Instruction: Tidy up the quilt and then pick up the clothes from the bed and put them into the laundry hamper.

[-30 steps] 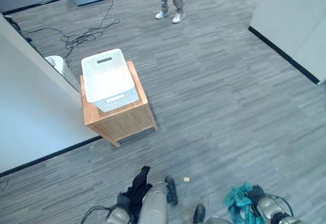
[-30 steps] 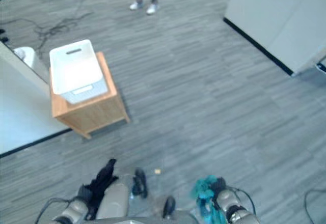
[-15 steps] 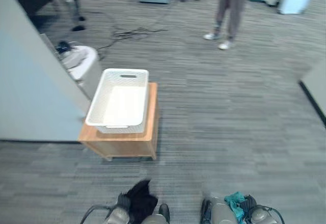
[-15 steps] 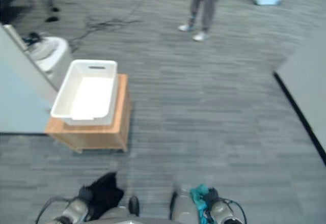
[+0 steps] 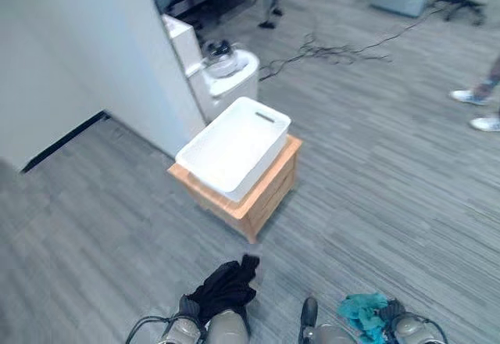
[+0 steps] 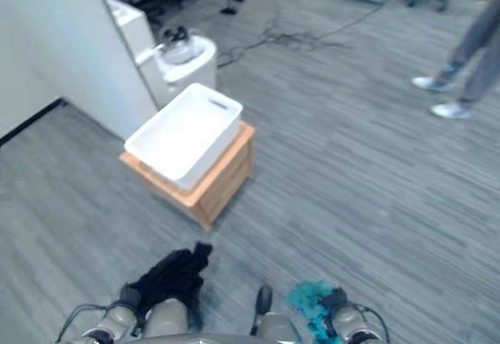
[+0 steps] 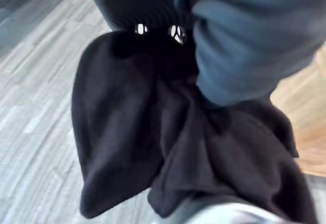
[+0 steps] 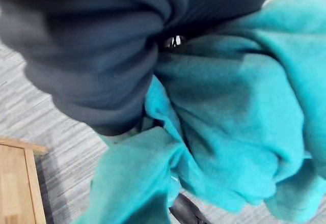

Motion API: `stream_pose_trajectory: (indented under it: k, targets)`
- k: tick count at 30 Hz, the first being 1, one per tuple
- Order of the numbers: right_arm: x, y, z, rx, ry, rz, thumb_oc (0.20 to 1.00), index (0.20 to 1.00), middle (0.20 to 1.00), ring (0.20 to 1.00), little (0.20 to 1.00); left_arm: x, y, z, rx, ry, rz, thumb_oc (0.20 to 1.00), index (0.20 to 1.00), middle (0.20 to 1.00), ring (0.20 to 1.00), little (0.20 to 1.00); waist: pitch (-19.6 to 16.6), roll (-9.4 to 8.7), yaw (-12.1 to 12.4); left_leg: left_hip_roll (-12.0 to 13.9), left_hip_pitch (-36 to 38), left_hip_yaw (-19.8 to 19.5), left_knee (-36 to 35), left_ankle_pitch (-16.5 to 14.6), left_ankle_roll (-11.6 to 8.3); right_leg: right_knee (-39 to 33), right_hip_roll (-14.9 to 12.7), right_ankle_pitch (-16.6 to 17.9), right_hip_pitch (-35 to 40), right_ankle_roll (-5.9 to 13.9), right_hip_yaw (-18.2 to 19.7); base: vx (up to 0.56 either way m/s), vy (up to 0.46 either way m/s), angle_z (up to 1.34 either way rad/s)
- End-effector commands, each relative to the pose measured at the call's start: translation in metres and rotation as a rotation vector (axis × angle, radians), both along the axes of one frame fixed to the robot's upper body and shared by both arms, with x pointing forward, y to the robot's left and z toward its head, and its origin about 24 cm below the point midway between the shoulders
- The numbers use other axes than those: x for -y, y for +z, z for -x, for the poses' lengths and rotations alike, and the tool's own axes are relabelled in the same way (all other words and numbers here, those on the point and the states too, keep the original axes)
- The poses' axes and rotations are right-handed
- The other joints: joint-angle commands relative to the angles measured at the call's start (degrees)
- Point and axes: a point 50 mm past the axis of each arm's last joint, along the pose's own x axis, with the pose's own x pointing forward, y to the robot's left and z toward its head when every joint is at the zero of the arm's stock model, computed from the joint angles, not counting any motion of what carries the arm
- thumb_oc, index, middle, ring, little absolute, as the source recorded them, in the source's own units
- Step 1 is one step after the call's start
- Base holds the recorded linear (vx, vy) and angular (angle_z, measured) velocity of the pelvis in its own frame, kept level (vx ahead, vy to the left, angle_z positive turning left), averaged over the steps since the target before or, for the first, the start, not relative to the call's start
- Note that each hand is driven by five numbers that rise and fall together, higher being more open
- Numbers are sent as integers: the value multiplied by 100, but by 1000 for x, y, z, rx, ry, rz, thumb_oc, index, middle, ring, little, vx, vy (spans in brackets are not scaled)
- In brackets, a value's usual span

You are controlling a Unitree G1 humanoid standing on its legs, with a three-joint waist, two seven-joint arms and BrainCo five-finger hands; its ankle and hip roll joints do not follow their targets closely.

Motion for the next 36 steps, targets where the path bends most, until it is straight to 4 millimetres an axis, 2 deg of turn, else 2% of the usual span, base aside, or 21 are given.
stream_pose_trajectory:
  k: [1,4,6,7,9,11,15,16,17,18,19,20,22,25,29,31,32,33,34,35,36]
  targets:
    - [9,4,0,38,-49,-10,200,200,200,200,200,-5,-6,23,-91,-3,-10,200,200,200,200,200,-66,168,99,62,-133,398,-198,32,50,303,-307,-1210,893,773,-86,445,-1,64]
    - [4,0,5,17,-39,-26,200,200,200,200,200,-14,-9,54,-182,68,-17,200,200,200,200,200,-235,151,265,-25,-10,259,-344,68,241,799,-205,-1434,1125,780,-331,478,22,63]
    - [-4,0,0,48,-50,-53,200,200,200,200,200,-22,-8,61,-212,84,-37,200,200,200,200,200,-186,43,290,-219,220,161,-427,-84,412,1998,-312,-1256,858,971,-364,327,81,23]
    - [-4,0,-1,49,-50,-53,200,200,200,200,200,-23,-8,61,-212,84,-38,200,200,200,200,200,-184,28,291,-243,222,168,-437,-93,427,2063,-345,-1286,826,991,-356,247,111,32]
    - [-18,5,-19,128,-66,-113,200,200,200,200,200,-31,-6,63,-229,71,-69,200,200,200,200,200,-47,-24,66,-430,739,100,-638,-374,669,4086,-402,-676,-116,1314,233,377,160,57]
    - [-22,10,-31,181,-69,-132,200,200,200,200,200,-34,-3,51,-190,61,-77,200,200,200,200,200,17,52,-67,-362,1038,-44,-869,-372,665,4674,-325,-663,-700,1387,452,361,40,61]
    - [-13,25,-50,273,-81,-107,200,200,200,200,200,-38,9,7,-45,20,-104,200,200,200,200,200,35,27,-81,-110,1243,-329,-937,-405,429,3340,-1044,-761,-916,1168,209,283,-161,82]
    - [-13,25,-50,273,-82,-107,200,200,200,200,200,-38,9,7,-45,19,-104,200,200,200,200,200,41,35,-92,-104,1245,-348,-935,-406,425,3312,-1038,-755,-886,1168,185,259,-355,50]
    - [-2,29,-52,294,-112,-82,200,200,200,200,200,-35,13,-10,14,-4,-100,200,200,200,200,200,-21,25,-138,-11,1229,-532,-952,-385,312,1862,-1155,-506,-757,1050,465,270,-400,29]
    - [7,30,-48,299,-151,-68,200,200,200,200,200,-32,15,-17,35,-25,-99,200,200,200,200,200,-82,-27,-271,-31,1215,-769,-952,-408,236,1297,-1144,-300,-759,1108,1122,265,-400,53]
    - [7,30,-48,299,-151,-68,200,200,200,200,200,-32,15,-17,35,-25,-99,200,200,200,200,200,-98,-20,-266,-23,1196,-766,-952,-400,235,1261,-1133,-271,-763,1104,1121,314,-448,88]
    - [19,32,-42,319,-224,-60,200,200,200,200,200,-30,19,-30,72,-47,-100,200,200,200,200,200,-139,-84,-513,25,1240,-1116,-952,-477,115,760,-1100,-57,-794,1284,2359,280,-430,124]
    - [28,37,-41,363,-245,-58,200,200,200,200,200,-37,21,-29,74,-40,-118,200,200,200,200,200,-222,-157,-585,91,1364,-1267,-952,-559,24,607,-1040,-145,-789,1329,2801,309,-444,144]
    - [33,54,-54,457,-218,-48,200,200,200,200,200,-42,19,-19,59,-12,-121,200,200,200,200,200,-226,-223,-597,219,1459,-1314,-952,-427,-68,677,-920,-84,-782,1377,2725,127,-356,80]
    - [41,123,-92,768,-5,25,200,200,200,200,200,-43,6,26,-22,143,-105,200,200,200,200,200,-208,-1,-656,635,1387,-1240,-806,129,-266,225,-565,-270,-415,1090,2448,105,-408,-3]
    - [39,151,-108,869,86,55,200,200,200,200,200,-37,2,35,-39,181,-85,200,200,200,200,200,-190,2,-698,549,1186,-977,-394,23,-202,89,-600,-297,-281,981,2189,-57,-249,33]
    - [34,172,-119,941,155,58,200,200,200,200,200,-35,1,38,-45,188,-72,200,200,200,200,200,-163,-20,-677,344,1156,-939,-145,-243,-131,76,-611,-284,-251,948,2065,-74,-162,64]
    - [34,172,-119,941,155,58,200,200,200,200,200,-34,1,37,-44,188,-72,200,200,200,200,200,-177,-16,-677,352,1122,-940,-124,-242,-129,75,-606,-269,-277,945,2069,-150,-241,49]
    - [31,205,-129,1057,232,66,200,200,200,200,200,-31,0,37,-59,150,-64,200,200,200,200,200,-152,-46,-735,54,1026,-670,320,-662,-35,144,-604,-317,-221,855,1840,-118,-144,31]
    - [31,205,-128,1057,232,66,200,200,200,200,200,-31,0,37,-59,150,-64,200,200,200,200,200,-166,-44,-731,56,1006,-667,313,-644,-35,146,-600,-304,-246,850,1846,-113,-169,12]
    - [28,219,-129,1102,285,78,200,200,200,200,200,-27,-2,40,-71,118,-55,200,200,200,200,200,-191,52,-804,66,1188,-330,162,-697,7,207,-561,-385,-215,860,1659,28,14,82]
